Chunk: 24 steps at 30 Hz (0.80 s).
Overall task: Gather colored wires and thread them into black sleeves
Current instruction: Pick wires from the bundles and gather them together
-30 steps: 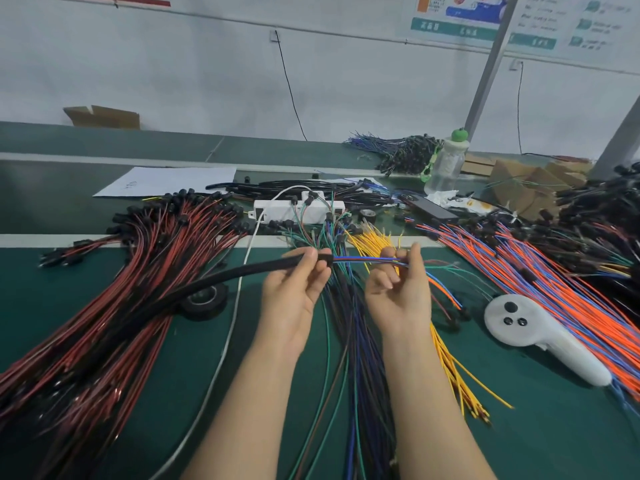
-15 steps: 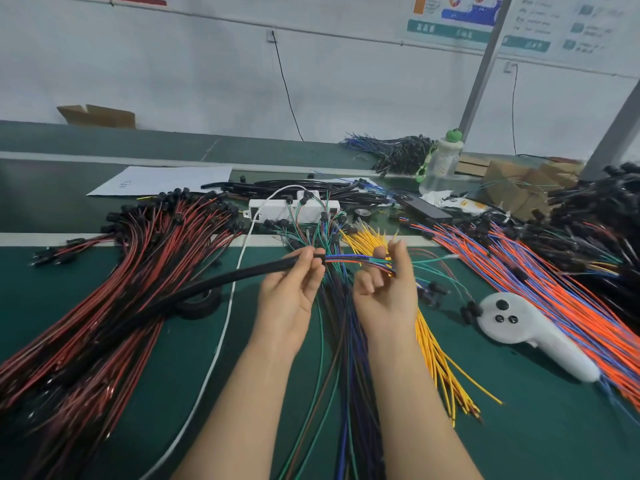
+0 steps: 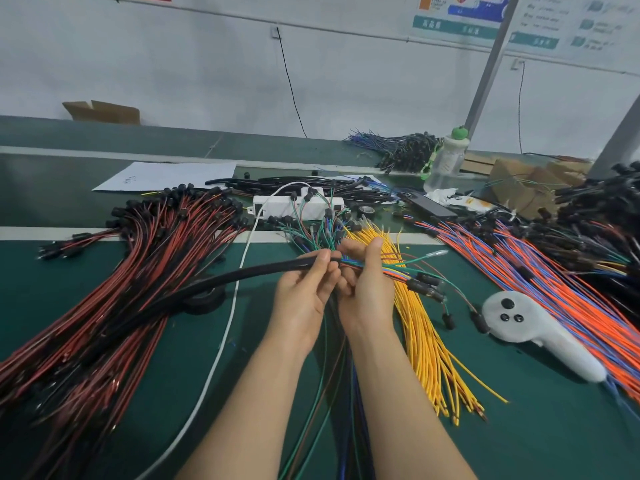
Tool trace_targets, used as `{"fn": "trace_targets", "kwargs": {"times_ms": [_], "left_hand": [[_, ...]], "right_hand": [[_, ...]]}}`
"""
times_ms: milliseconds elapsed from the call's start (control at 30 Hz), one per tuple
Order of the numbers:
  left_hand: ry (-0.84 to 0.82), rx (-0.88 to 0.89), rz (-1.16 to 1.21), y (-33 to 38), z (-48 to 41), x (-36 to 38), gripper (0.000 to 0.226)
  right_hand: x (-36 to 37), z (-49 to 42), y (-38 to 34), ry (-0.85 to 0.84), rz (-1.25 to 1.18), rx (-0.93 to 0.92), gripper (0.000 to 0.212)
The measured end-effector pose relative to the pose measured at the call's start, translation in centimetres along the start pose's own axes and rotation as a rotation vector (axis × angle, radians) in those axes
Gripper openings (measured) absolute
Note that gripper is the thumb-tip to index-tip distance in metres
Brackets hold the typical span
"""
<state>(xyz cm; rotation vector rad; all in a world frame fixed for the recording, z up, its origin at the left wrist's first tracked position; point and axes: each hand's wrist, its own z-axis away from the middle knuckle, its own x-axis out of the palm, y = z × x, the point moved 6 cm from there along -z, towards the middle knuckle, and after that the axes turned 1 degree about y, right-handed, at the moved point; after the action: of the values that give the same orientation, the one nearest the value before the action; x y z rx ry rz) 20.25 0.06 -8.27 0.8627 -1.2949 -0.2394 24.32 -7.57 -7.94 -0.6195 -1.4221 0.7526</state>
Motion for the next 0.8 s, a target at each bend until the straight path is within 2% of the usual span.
{"fn": "trace_targets", "kwargs": {"times_ms": [133, 233, 300, 367, 433, 567, 667, 800], "left_hand": [[-0.013, 0.006, -0.062, -0.3, 0.2, 0.3, 0.015], [-0.006, 0.022, -0.089, -0.2, 0.1, 0.4, 0.016], [0.010, 0.024, -0.027, 0.2, 0.0, 0.1, 0.014], [0.051, 0.032, 0.063, 0.8, -0.2, -0.4, 0.013], [0.063, 0.031, 0.102, 1.0, -0.3, -0.5, 0.013], [0.015, -0.011, 0.076, 0.5, -0.1, -0.1, 0.012], [0.017, -0.019, 0.073, 0.5, -0.2, -0.3, 0.012], [0.016, -0.025, 0.054, 0.5, -0.1, -0.3, 0.013]], "right_hand": [[0.2, 0.0, 0.4, -0.020, 0.163, 0.004, 0.056], [0.8, 0.4, 1.1, -0.066, 0.173, 0.049, 0.054], [1.0, 0.5, 1.0, -0.078, 0.034, 0.091, 0.037], [0.6, 0.4, 0.1, -0.067, -0.248, 0.109, 0.023], [-0.3, -0.1, -0.9, -0.035, -0.440, 0.094, 0.025], [-0.9, -0.4, -1.6, -0.017, -0.456, 0.087, 0.033], [-1.0, -0.4, -1.5, -0.018, -0.409, 0.121, 0.047], [-1.6, -0.7, -1.3, 0.083, -0.369, 0.131, 0.024]]}}
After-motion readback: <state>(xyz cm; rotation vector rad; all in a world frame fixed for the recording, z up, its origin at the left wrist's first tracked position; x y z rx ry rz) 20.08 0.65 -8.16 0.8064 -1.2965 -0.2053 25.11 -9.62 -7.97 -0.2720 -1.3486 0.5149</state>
